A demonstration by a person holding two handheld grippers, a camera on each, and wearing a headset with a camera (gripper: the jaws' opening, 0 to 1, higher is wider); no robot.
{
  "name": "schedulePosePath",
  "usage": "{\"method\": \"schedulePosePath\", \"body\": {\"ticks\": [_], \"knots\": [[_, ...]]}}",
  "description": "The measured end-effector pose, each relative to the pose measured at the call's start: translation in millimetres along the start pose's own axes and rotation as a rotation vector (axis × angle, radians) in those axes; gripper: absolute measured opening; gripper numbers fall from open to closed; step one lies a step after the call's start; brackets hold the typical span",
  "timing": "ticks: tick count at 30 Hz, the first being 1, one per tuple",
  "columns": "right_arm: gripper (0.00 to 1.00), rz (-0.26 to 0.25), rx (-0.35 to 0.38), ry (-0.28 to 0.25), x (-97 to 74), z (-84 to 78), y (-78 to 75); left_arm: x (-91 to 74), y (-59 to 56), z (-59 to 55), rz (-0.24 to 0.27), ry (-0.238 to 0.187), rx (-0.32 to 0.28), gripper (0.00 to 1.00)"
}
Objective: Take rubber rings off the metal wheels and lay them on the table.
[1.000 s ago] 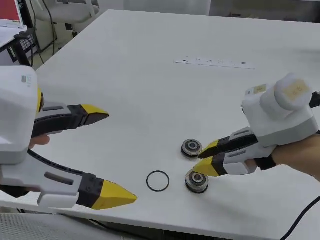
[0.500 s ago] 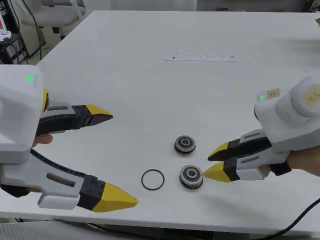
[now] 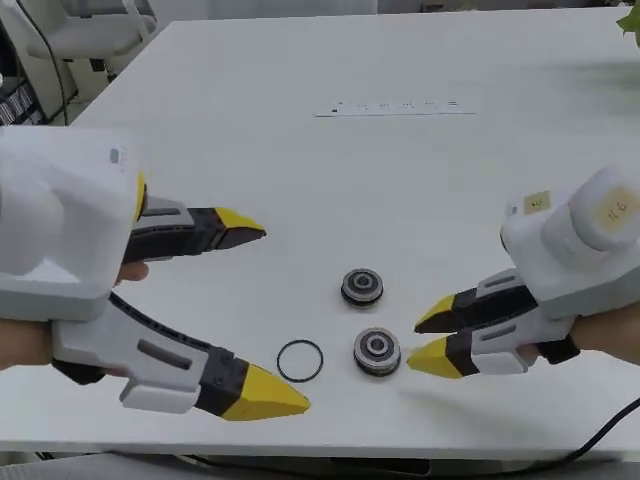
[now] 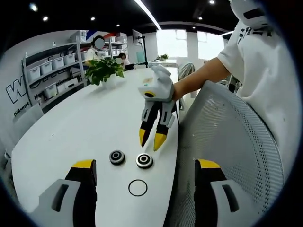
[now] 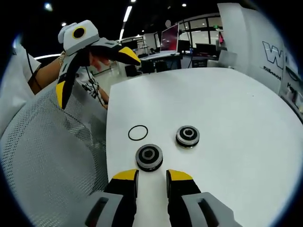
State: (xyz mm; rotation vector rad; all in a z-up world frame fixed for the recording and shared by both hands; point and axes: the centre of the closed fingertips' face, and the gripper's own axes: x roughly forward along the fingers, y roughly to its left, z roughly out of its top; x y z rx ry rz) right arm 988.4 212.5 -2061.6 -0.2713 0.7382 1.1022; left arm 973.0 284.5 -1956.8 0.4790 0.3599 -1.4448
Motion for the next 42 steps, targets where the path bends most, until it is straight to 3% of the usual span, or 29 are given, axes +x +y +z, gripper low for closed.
{"method": "schedulePosePath", "body": {"ticks": [5,10,15,21,27,34,40,42], "knots": [[0.20,0.009,-0.004,0.006,3.5,-4.3,1.3,14.8,2.3,9.3,-0.017,-0.031,0.014,0.76],[0.20,0.018,-0.016,0.007,7.1,-4.8,3.4,32.5,6.7,9.3,-0.017,-0.036,0.046,0.70],[0.20,0.012,-0.030,0.003,9.7,-4.5,2.1,50.8,6.2,1.2,-0.035,-0.021,0.102,0.64],[0.20,-0.003,-0.034,-0.006,12.5,-4.2,-0.1,71.1,8.2,-7.2,-0.066,-0.039,0.069,0.55],[0.20,-0.001,-0.039,0.005,14.7,-6.9,0.8,90.2,17.1,-26.1,-0.076,-0.024,0.002,0.44],[0.20,0.002,-0.049,0.015,17.4,-9.4,1.2,102.3,21.0,-47.1,-0.080,0.014,-0.031,0.26],[0.19,0.008,-0.054,0.009,19.2,-7.0,1.5,110.2,12.9,-60.0,-0.101,0.049,-0.015,0.17],[0.19,0.010,-0.052,0.008,19.6,-6.6,1.5,109.9,15.6,-57.3,-0.090,0.030,-0.027,0.16]]}}
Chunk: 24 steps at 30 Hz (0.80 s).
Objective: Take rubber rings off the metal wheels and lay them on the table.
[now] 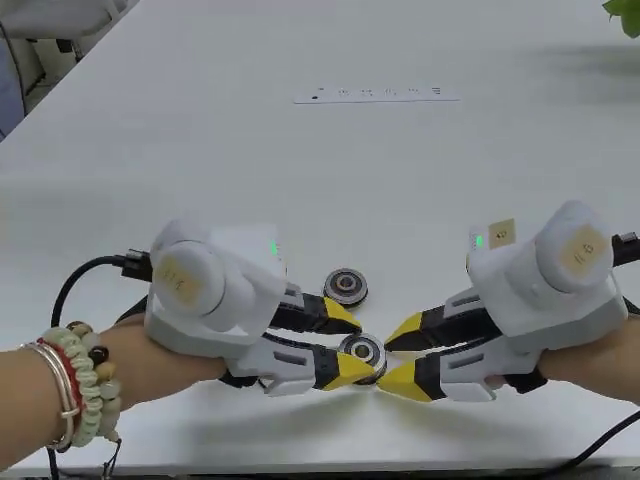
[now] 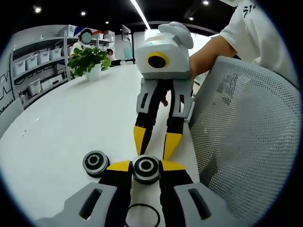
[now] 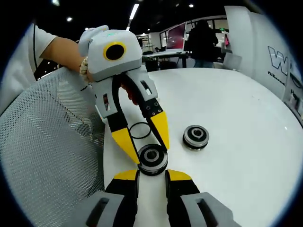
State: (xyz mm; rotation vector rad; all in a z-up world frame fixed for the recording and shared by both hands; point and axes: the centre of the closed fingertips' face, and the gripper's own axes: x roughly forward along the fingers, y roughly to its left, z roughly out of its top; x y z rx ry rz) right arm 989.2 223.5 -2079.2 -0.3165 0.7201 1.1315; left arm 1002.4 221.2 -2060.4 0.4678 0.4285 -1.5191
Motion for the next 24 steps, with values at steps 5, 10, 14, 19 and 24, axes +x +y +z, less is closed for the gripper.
{"method": "schedulePosePath", "body": {"ticks": [5,10,14,19,24], "knots": [[0.18,0.001,0.002,-0.002,2.3,0.0,-1.1,-0.8,0.8,-1.3,-0.002,0.000,0.036,0.10],[0.16,0.002,0.018,0.003,2.2,-0.9,-1.9,-0.9,-1.6,-1.1,-0.002,-0.012,0.024,0.08],[0.09,-0.006,0.014,0.003,-0.4,-4.0,-3.8,-1.2,-1.9,-0.8,0.000,-0.016,0.014,0.07],[0.00,-0.034,-0.018,-0.002,-1.7,-4.2,-5.8,-0.8,-2.7,-0.3,-0.004,-0.023,0.011,0.07],[0.00,-0.032,0.168,-0.053,-5.2,-2.6,-9.4,-0.8,-3.3,0.0,-0.001,-0.028,0.012,0.07]]}}
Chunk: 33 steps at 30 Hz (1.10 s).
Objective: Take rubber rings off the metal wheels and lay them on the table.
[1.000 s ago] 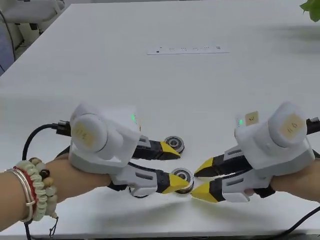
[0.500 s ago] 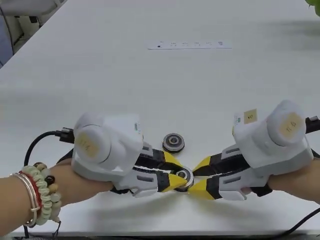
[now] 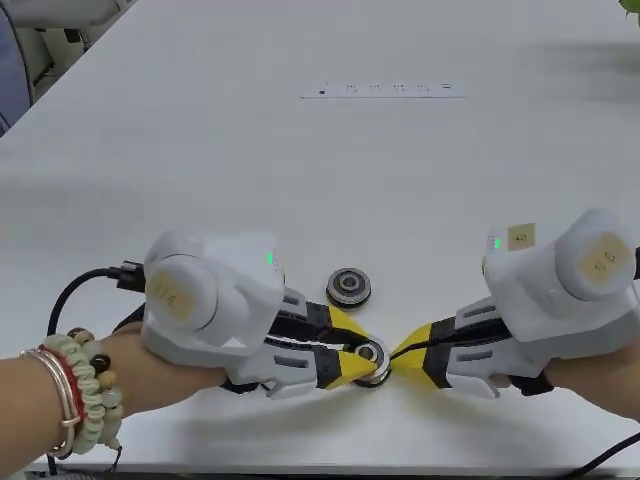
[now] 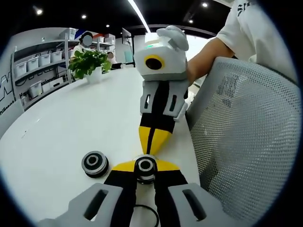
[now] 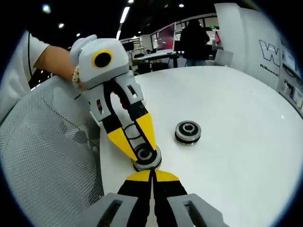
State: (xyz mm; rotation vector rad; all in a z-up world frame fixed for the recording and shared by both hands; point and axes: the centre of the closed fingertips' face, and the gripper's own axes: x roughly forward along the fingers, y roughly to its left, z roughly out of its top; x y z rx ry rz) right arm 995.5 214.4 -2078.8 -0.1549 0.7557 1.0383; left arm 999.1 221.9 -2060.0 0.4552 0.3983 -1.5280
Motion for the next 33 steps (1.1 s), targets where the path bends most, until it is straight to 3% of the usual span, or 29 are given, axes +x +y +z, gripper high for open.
{"method": "schedulePosePath", "body": {"ticks": [3,5,7,9,21,33], "knots": [[0.00,0.005,0.109,-0.060,-4.9,6.2,-4.2,0.0,-0.2,0.1,0.005,-0.006,-0.006,0.07],[0.00,0.039,0.190,-0.086,-8.1,11.3,-1.1,0.3,-0.5,0.3,0.003,-0.007,-0.004,0.07],[0.00,0.038,0.190,-0.072,-7.7,8.6,-2.7,0.8,-1.3,0.7,0.002,-0.005,0.000,0.07],[0.00,0.059,0.244,-0.074,-8.5,11.6,3.5,1.0,-3.8,0.8,-0.002,0.000,0.009,0.07],[0.00,0.073,0.200,-0.079,-6.4,17.1,12.4,1.8,-4.1,0.8,0.000,0.013,0.025,0.07],[0.00,0.076,0.175,-0.086,-6.5,18.1,12.0,1.4,-4.1,0.4,-0.003,0.004,0.023,0.07]]}}
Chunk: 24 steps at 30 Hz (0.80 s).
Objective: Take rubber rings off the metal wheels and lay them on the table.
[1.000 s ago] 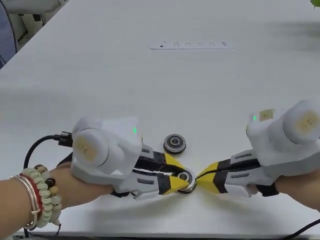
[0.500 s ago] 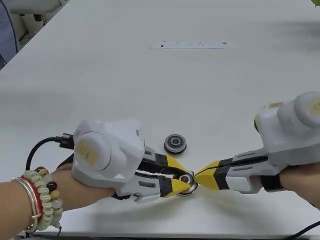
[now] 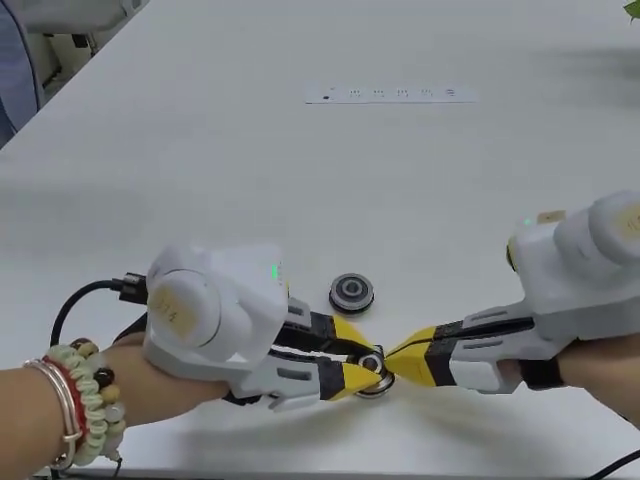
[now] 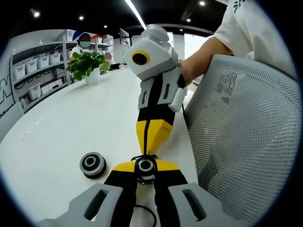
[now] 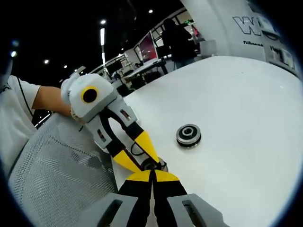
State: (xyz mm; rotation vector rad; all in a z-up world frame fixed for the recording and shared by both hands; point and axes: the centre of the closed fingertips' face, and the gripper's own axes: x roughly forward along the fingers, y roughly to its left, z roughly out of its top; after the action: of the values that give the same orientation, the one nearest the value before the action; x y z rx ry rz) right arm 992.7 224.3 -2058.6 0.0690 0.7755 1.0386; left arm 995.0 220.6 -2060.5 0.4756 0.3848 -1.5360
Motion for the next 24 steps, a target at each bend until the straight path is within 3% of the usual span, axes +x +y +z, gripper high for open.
{"method": "schedulePosePath", "body": {"ticks": [3,4,6,7,10,13,17,24], "knots": [[0.00,0.018,0.007,-0.013,0.3,2.7,3.2,-0.1,0.2,-0.1,-0.001,0.000,0.001,0.07],[0.00,0.047,0.037,-0.051,0.8,10.7,9.1,0.0,0.2,-0.1,-0.001,0.000,0.002,0.07],[0.00,-0.015,-0.011,-0.013,-0.1,9.4,-2.1,0.1,0.3,0.0,0.001,0.001,0.002,0.07],[0.00,-0.021,-0.011,-0.014,-0.1,10.4,-3.3,0.2,0.3,0.1,0.001,0.003,0.002,0.07],[0.00,-0.016,0.011,-0.021,1.0,9.5,-4.4,0.3,0.5,0.1,0.000,-0.001,0.003,0.07],[0.00,-0.042,-0.023,0.026,3.0,-0.8,-7.0,1.0,0.7,0.4,-0.003,-0.002,0.002,0.07],[0.00,-0.043,-0.032,0.028,2.6,-0.3,-7.1,1.5,1.0,0.6,-0.011,-0.002,-0.008,0.08],[0.00,-0.049,-0.050,0.033,2.8,0.1,-7.4,-1.3,1.4,2.0,-0.055,0.058,-0.020,0.08]]}}
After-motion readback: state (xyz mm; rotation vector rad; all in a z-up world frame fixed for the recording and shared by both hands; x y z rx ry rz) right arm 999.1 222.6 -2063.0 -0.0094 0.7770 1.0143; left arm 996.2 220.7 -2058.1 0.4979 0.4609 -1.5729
